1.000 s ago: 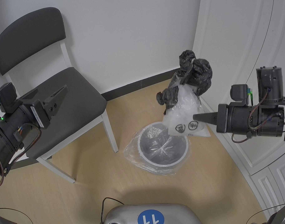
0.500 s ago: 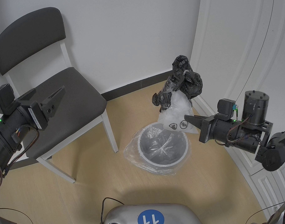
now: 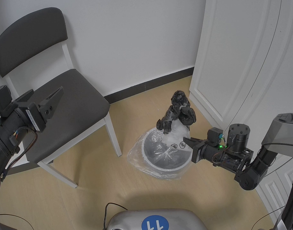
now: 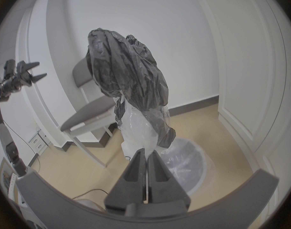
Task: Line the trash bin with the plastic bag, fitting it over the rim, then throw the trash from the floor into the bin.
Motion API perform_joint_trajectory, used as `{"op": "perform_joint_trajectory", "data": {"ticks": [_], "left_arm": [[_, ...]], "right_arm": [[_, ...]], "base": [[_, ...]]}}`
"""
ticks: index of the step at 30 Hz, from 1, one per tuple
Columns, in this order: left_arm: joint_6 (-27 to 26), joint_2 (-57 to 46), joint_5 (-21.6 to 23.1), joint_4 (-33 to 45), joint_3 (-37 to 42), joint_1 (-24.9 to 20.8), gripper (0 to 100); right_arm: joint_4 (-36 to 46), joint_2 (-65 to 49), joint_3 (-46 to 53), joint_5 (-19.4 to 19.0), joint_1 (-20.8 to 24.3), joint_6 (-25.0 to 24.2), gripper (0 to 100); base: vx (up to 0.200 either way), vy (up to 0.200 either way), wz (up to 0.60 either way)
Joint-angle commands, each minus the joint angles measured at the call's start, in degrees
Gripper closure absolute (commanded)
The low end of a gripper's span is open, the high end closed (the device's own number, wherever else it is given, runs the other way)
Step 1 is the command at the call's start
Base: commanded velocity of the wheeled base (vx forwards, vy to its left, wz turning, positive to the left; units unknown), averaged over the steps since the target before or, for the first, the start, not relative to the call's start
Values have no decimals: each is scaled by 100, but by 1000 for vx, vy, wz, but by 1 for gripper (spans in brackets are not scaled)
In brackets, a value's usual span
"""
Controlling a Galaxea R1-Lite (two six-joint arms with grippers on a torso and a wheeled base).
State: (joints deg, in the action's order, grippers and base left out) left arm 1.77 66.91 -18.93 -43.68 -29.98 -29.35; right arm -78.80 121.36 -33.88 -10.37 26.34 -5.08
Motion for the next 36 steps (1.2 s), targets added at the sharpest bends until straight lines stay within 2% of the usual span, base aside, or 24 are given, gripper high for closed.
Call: {"op": "perform_joint_trajectory", "data": {"ticks": [1, 12, 20, 36], "left_arm": [[-1, -29, 4, 0, -8, 105, 0], [-10, -29, 4, 0, -8, 114, 0], [-10, -56, 4, 0, 1, 114, 0], [-10, -56, 4, 0, 36, 114, 0]], "right_arm": [[-48, 705, 4, -8, -68, 25, 100], [-118, 1417, -348, -8, -147, 25, 100], [-549, 1725, -427, -17, -191, 25, 100], [-575, 2234, -849, -17, -332, 16, 100]], "base": [[0, 0, 0], [0, 0, 0], [0, 0, 0], [0, 0, 0]]}}
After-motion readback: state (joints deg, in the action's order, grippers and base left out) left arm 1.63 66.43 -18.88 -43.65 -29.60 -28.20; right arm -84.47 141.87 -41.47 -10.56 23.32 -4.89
